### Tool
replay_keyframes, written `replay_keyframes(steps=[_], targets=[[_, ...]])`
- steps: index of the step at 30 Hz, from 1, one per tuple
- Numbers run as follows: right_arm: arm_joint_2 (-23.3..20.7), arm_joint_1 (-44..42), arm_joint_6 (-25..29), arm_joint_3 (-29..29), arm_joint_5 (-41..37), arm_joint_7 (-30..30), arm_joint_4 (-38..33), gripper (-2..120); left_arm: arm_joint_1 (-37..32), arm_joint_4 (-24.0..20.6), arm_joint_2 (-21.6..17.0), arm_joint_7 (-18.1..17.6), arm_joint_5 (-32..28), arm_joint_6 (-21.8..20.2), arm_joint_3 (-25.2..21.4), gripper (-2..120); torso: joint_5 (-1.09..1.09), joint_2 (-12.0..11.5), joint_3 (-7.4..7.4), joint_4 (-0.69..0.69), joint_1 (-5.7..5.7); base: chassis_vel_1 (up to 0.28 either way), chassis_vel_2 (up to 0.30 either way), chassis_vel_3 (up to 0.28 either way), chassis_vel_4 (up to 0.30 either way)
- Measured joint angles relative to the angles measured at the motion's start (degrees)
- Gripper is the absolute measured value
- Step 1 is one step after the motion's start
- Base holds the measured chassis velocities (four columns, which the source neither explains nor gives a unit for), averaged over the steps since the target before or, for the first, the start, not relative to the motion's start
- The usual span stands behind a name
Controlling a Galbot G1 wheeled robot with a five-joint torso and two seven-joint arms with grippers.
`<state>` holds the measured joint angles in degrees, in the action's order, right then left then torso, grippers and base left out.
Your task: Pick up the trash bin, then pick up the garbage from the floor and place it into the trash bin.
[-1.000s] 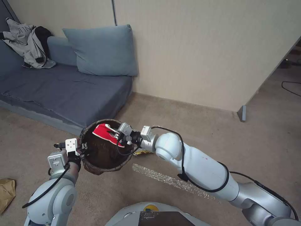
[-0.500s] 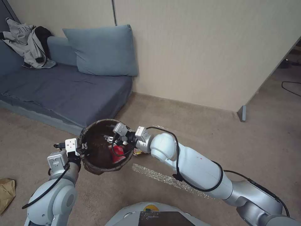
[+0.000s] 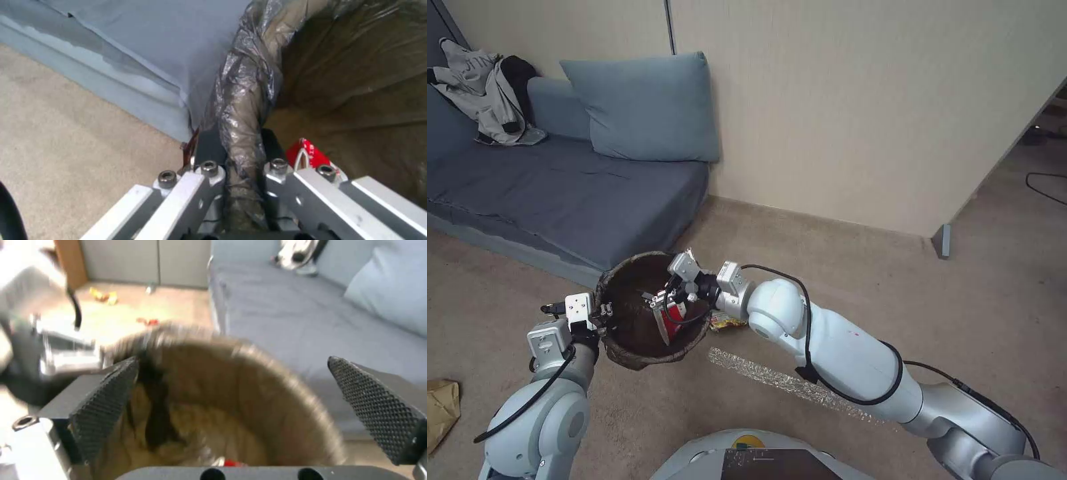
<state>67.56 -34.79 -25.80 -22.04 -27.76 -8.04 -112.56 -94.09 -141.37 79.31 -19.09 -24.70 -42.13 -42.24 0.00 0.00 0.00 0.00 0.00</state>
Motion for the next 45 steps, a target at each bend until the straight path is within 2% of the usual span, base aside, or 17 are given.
replay_keyframes(steps=[5,12,22,29,35,37,39,45], targets=[[0.1,0.4,-1.1,3.7,-4.2,3.0,-3.2,100,0.0,0.0,0.0,0.0,0.0,0.0,-0.1,4,0.00,0.0,0.00,0.01,0.00,0.000,0.000,0.000,0.000],[-3.5,-0.1,-1.5,11.6,-7.1,3.3,-4.6,100,0.0,0.0,0.1,0.0,-0.1,0.0,-0.4,4,0.01,0.0,0.00,0.00,0.00,0.000,0.000,0.000,0.000],[-7.5,-5.8,0.8,21.7,-4.8,-0.5,-1.5,100,-0.2,-0.1,-0.1,0.0,-0.4,0.0,-0.9,4,0.02,0.0,0.00,-0.01,0.00,0.000,0.000,0.000,0.000],[-8.9,-14.4,3.6,28.5,-0.9,-3.3,2.3,100,-0.5,-0.8,-0.1,0.0,-0.4,0.0,-0.9,4,0.01,0.0,0.00,0.00,0.00,0.000,0.000,0.000,0.000],[-8.4,-17.4,5.5,29.9,1.7,-5.0,5.5,100,-0.8,-0.9,-0.1,0.0,-0.4,0.0,-0.9,4,0.01,0.0,0.00,0.01,0.00,0.000,0.000,0.000,0.000],[-8.1,-17.8,7.2,30.2,3.9,-7.3,7.9,100,-0.9,-1.1,-0.1,0.0,-0.4,0.0,-0.8,4,0.01,0.0,0.00,0.01,0.00,0.000,0.000,0.000,0.000],[-7.7,-17.6,9.4,30.6,7.1,-12.5,11.4,100,-1.1,-1.3,-0.1,0.0,-0.4,0.0,-0.8,4,0.00,0.0,0.00,0.00,0.00,0.000,0.000,0.000,0.000],[-6.4,-15.8,13.4,29.8,11.8,-17.5,18.2,100,-1.5,-1.5,-0.1,0.0,-0.4,0.0,-0.9,4,0.00,0.0,0.00,0.00,0.00,0.000,0.000,0.000,0.000]])
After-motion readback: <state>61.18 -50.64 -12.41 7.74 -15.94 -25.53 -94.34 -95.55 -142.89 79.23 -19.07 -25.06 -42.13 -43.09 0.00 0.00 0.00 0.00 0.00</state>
